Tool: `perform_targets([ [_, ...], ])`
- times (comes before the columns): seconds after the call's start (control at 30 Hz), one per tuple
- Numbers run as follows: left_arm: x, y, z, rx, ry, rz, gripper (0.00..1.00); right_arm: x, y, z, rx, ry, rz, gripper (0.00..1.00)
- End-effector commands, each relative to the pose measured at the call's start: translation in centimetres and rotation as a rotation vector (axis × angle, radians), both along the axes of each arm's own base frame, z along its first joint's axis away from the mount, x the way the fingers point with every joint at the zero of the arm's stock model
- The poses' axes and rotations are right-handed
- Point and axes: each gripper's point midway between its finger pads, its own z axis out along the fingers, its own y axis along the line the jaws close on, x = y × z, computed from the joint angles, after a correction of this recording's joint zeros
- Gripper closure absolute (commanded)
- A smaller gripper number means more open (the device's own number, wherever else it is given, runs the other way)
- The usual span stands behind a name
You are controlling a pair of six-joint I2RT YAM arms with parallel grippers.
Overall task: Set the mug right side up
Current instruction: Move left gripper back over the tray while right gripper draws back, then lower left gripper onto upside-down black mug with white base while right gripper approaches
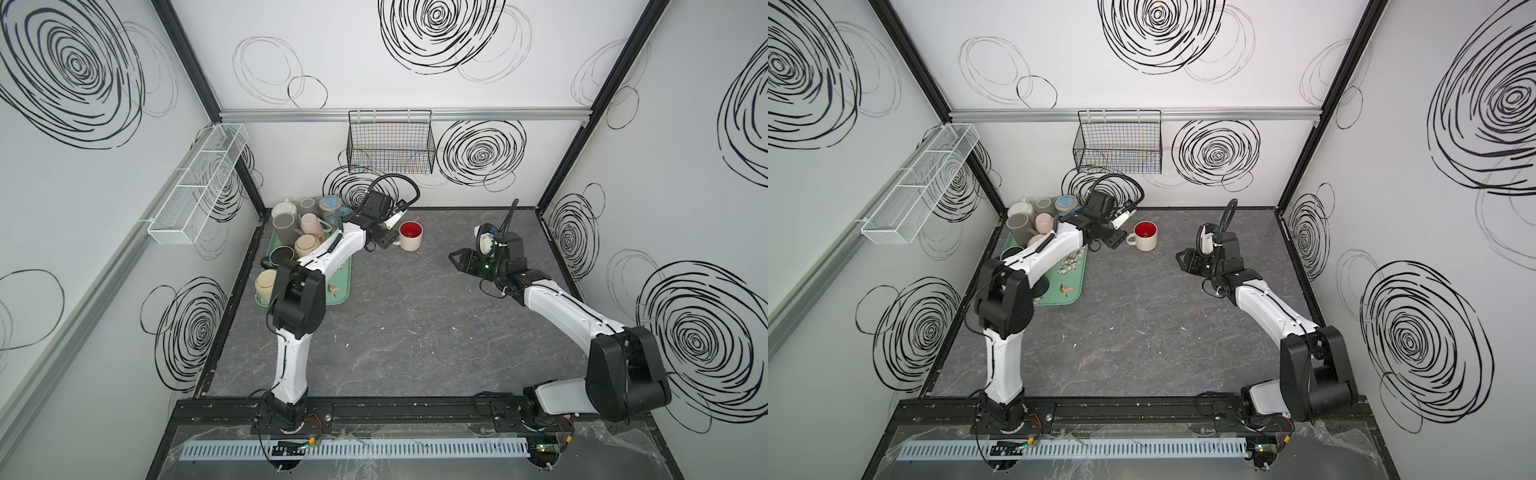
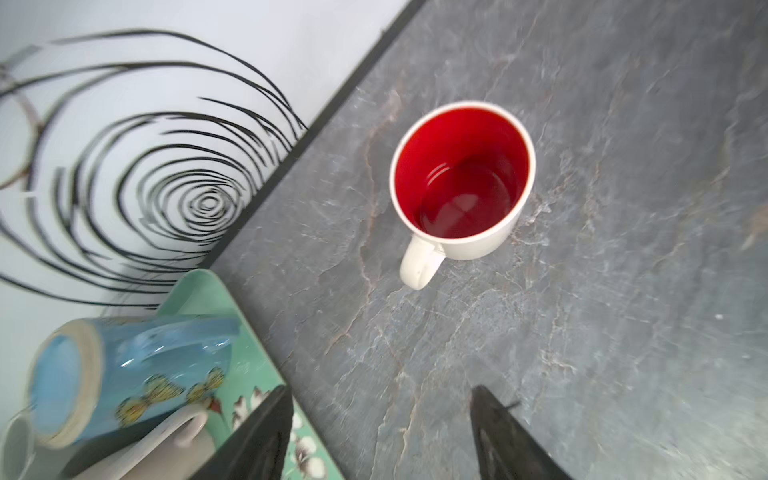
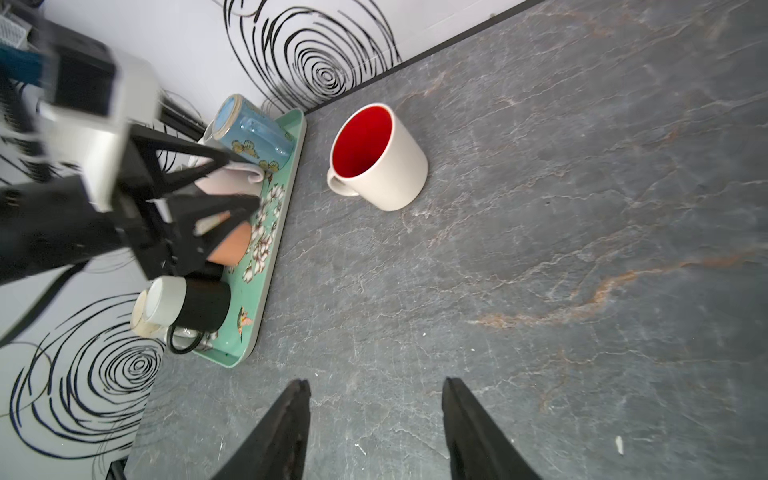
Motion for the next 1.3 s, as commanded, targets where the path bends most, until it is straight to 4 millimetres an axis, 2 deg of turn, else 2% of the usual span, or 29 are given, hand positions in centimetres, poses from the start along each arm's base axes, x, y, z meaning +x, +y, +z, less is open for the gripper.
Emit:
perform_targets([
  [0.0, -1.0, 3.1, 3.8, -0.110, -0.068, 0.128, 0.29, -0.4, 2.2, 0.3, -0.017, -0.025, 0.062, 0.46],
  [0.17, -4.5, 11.0, 4.0, -0.188, -0.043, 0.432, 0.29, -1.8, 7.0, -1.0, -0.020, 0.003, 0.184, 0.46],
  [0.33, -9.3, 20.8, 1.7, -0.286, -0.037, 0.768, 0.27, -3.1, 11.5, -2.0, -0.031, 0.028, 0.285, 0.46],
  [0.43, -11.8, 24.8, 0.3, -0.340, -0.007, 0.883, 0.26, -3.9, 13.9, -2.5, -0.020, 0.048, 0.347, 0.46],
  [0.53, -13.3, 27.2, -0.8, -0.362, 0.019, 0.933, 0.26, -4.7, 15.9, -2.9, -0.018, 0.065, 0.399, 0.45],
  [0.7, -13.3, 29.7, -2.9, -0.417, 0.069, 0.956, 0.25, -5.9, 18.1, -3.4, -0.015, 0.083, 0.458, 0.46],
  [0.9, -12.2, 28.8, -5.0, -0.465, 0.140, 0.922, 0.25, -7.1, 20.0, -4.2, -0.024, 0.110, 0.507, 0.45],
  [1.03, -12.4, 29.1, -6.8, -0.455, 0.179, 0.960, 0.25, -7.4, 20.7, -4.7, -0.021, 0.129, 0.517, 0.45],
  [1.17, -12.6, 28.9, -7.8, -0.465, 0.206, 0.974, 0.25, -7.8, 21.5, -5.2, -0.028, 0.146, 0.538, 0.45],
  [1.27, -12.4, 28.1, -8.0, -0.502, 0.223, 0.957, 0.24, -8.0, 21.9, -5.6, -0.031, 0.163, 0.553, 0.45],
])
